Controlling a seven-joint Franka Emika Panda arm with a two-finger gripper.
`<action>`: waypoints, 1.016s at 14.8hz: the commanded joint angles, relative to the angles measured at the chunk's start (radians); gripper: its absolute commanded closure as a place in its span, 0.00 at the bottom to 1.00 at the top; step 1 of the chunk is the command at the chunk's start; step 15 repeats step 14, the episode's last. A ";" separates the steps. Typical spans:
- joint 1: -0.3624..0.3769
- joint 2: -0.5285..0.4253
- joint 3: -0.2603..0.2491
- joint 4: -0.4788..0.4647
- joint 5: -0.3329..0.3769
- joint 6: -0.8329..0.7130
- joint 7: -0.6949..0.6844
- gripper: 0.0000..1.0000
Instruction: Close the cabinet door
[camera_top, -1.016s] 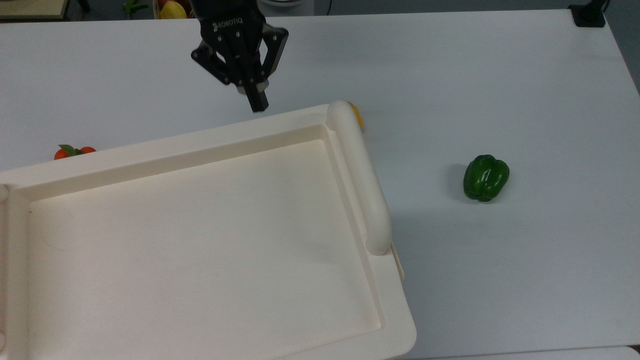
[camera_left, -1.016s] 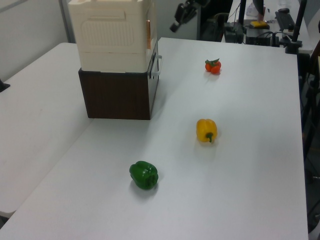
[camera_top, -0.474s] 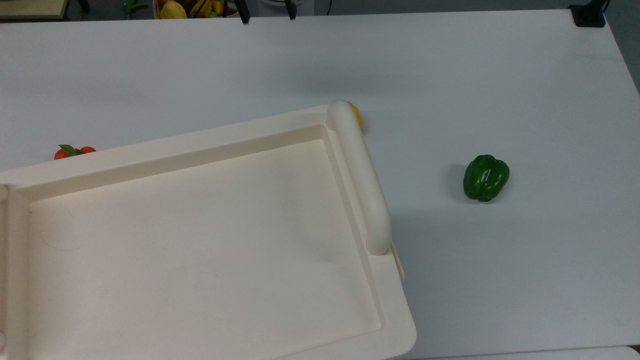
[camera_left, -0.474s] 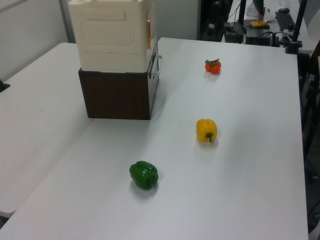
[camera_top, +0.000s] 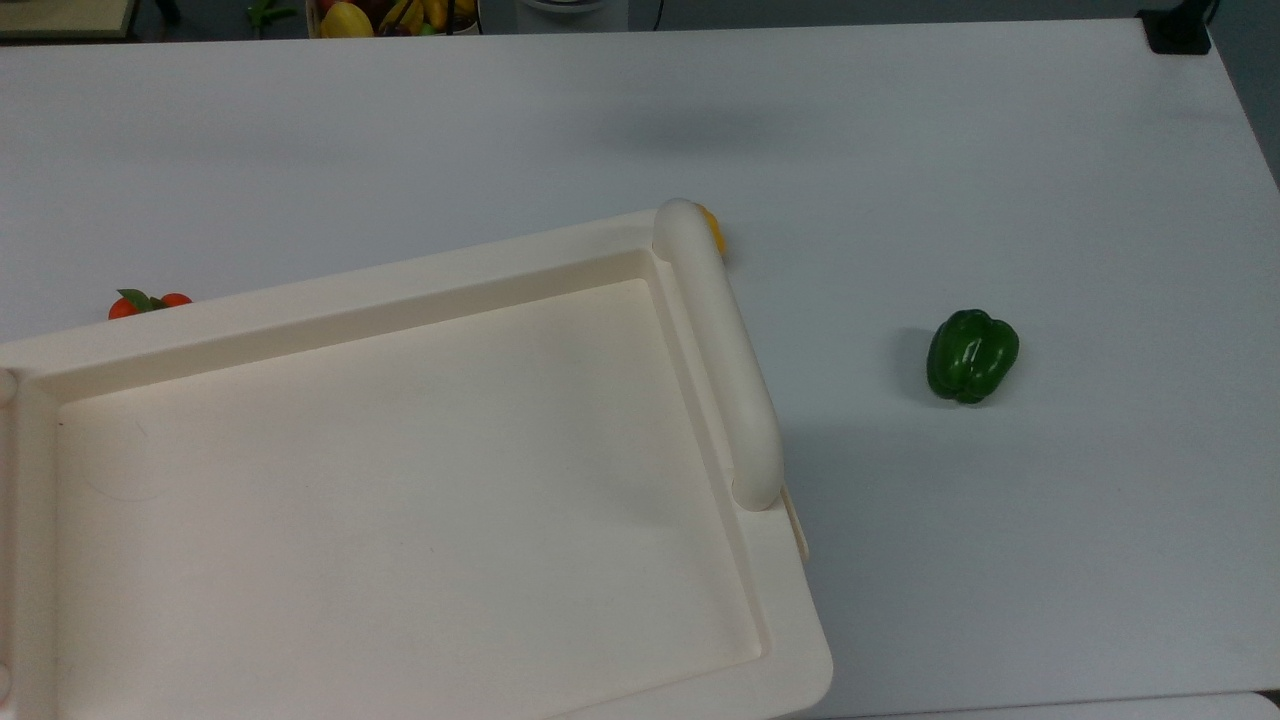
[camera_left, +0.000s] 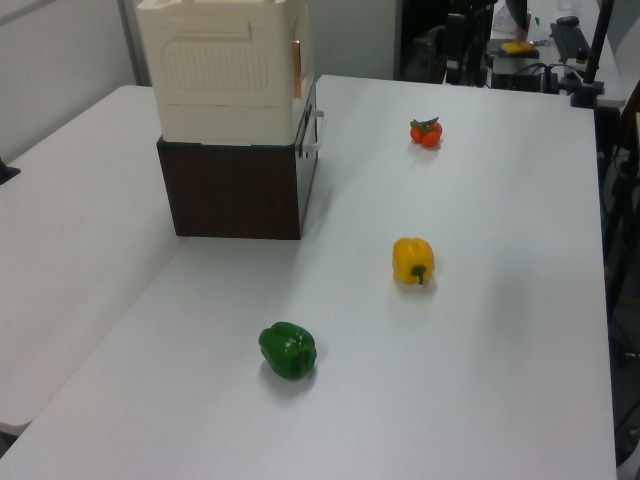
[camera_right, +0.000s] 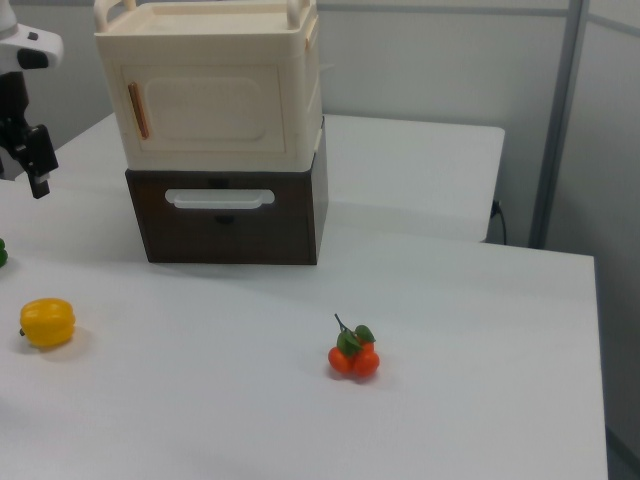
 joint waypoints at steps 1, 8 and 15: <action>0.011 0.000 0.000 -0.015 -0.053 -0.005 0.021 0.00; 0.007 0.005 -0.011 -0.052 -0.085 0.100 -0.180 0.00; 0.003 0.005 -0.014 -0.048 -0.085 0.104 -0.170 0.00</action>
